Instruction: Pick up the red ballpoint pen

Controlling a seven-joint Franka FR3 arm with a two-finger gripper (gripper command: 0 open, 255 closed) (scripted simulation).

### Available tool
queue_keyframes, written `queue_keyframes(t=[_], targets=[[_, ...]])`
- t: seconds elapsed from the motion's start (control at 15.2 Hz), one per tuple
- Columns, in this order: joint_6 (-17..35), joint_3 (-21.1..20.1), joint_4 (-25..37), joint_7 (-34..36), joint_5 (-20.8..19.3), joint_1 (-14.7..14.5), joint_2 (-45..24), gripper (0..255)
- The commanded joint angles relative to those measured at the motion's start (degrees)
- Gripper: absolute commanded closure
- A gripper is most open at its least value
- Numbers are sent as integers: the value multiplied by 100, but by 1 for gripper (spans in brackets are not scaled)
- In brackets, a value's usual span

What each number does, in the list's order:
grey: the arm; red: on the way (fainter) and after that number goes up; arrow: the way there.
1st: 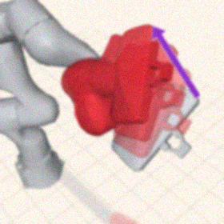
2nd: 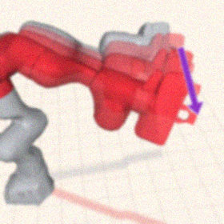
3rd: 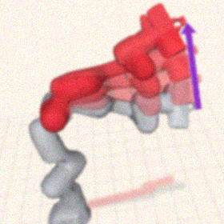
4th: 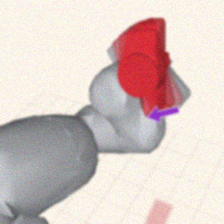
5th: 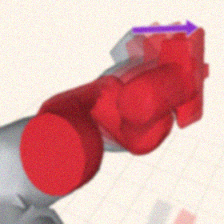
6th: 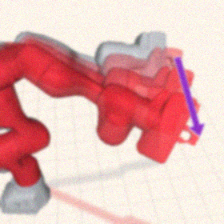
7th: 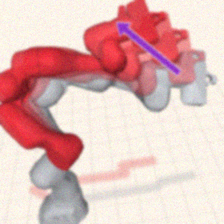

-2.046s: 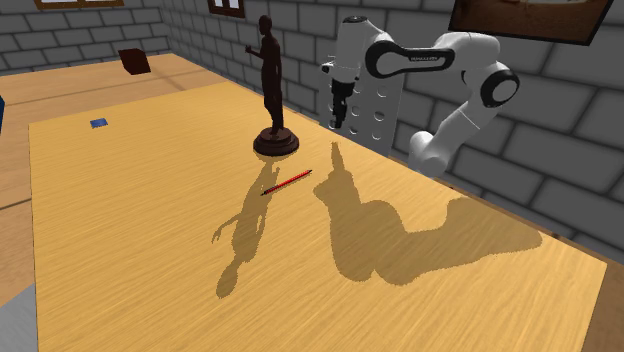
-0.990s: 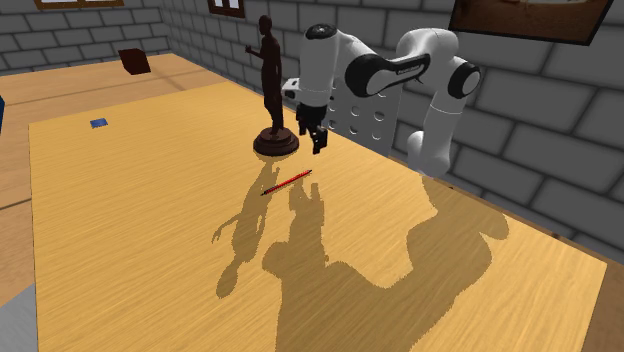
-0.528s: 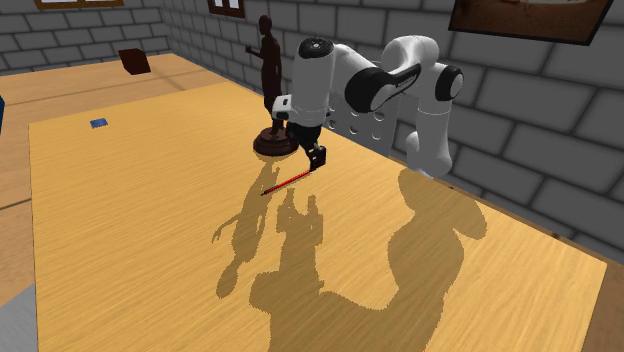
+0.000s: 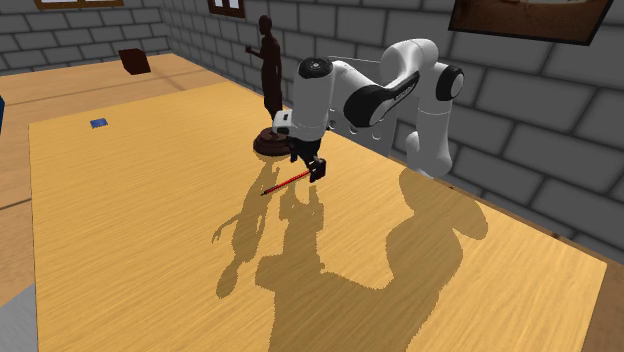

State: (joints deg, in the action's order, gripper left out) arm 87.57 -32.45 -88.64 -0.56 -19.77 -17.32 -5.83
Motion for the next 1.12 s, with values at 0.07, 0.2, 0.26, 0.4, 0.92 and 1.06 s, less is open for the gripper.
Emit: queue_keyframes(t=[0.07,0.2,0.26,0.4,0.92,1.06], targets=[[27,2,-22,5,-2,2,-4,255],[23,2,-16,4,-3,2,-6,255],[23,2,-17,4,-3,2,-6,255],[23,2,-16,4,-3,2,-6,255],[-368,-22,458,-59,-61,-53,-104,255],[-541,-33,679,-84,-96,-83,-161,255]])
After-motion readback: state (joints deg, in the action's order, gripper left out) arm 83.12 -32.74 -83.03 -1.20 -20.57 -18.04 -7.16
